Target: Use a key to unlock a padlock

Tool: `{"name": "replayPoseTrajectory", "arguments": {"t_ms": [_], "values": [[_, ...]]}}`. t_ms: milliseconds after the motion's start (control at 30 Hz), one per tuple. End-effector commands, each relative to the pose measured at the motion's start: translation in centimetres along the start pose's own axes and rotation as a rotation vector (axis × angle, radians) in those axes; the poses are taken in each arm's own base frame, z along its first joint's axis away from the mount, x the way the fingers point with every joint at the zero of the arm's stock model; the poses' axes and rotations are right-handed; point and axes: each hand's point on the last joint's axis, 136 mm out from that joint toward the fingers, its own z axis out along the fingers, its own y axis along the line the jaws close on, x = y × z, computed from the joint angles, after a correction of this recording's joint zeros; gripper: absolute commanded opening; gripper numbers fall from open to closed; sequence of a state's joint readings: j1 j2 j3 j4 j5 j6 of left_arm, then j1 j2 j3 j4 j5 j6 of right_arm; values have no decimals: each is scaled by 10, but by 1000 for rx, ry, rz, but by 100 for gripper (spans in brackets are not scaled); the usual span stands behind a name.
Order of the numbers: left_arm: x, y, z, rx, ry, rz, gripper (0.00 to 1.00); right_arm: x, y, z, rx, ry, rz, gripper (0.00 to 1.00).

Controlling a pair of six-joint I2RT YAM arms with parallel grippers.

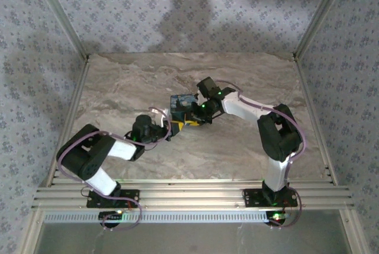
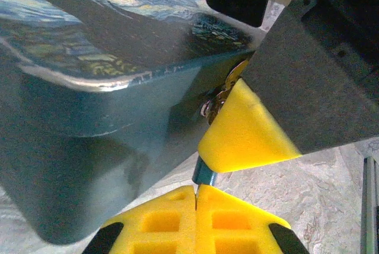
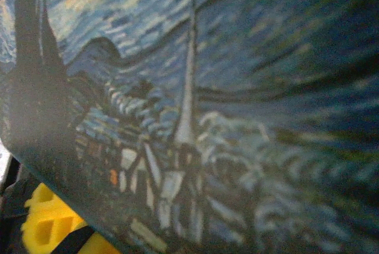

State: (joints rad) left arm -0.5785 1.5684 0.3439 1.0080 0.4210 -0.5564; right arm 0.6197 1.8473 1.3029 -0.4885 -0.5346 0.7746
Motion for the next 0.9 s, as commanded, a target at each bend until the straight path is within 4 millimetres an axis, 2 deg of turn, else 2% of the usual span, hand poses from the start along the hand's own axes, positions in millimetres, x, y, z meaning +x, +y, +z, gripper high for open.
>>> {"name": "replayPoseTrajectory", "arguments": {"t_ms": [0, 167, 200, 333, 400, 500, 633, 733, 867], "values": [[-28, -15, -13, 0, -99, 73, 0, 1, -13, 19, 58, -17, 7, 0], [-21, -7, -36, -100, -67, 80, 0, -4, -25, 39, 145, -76, -26, 2], [-20, -7, -40, -114, -62, 82, 0, -4, -24, 41, 150, -87, -33, 6], [-22, -3, -63, -182, -56, 68, 0, -4, -7, 41, 129, -138, -85, 39], [-27, -3, -75, -206, -61, 53, 0, -4, 3, 34, 110, -164, -110, 47], [-37, -10, -96, -236, -67, 35, 0, -2, 18, 18, 72, -205, -134, 51], [-53, -26, -120, -243, -87, 2, 0, 5, 43, -14, -6, -286, -183, 52], [-64, -39, -129, -201, -107, -76, 0, 12, 73, -43, -111, -374, -250, 53], [-81, -57, -130, -66, -156, -218, 0, 25, 121, -83, -306, -483, -358, 55]]}}
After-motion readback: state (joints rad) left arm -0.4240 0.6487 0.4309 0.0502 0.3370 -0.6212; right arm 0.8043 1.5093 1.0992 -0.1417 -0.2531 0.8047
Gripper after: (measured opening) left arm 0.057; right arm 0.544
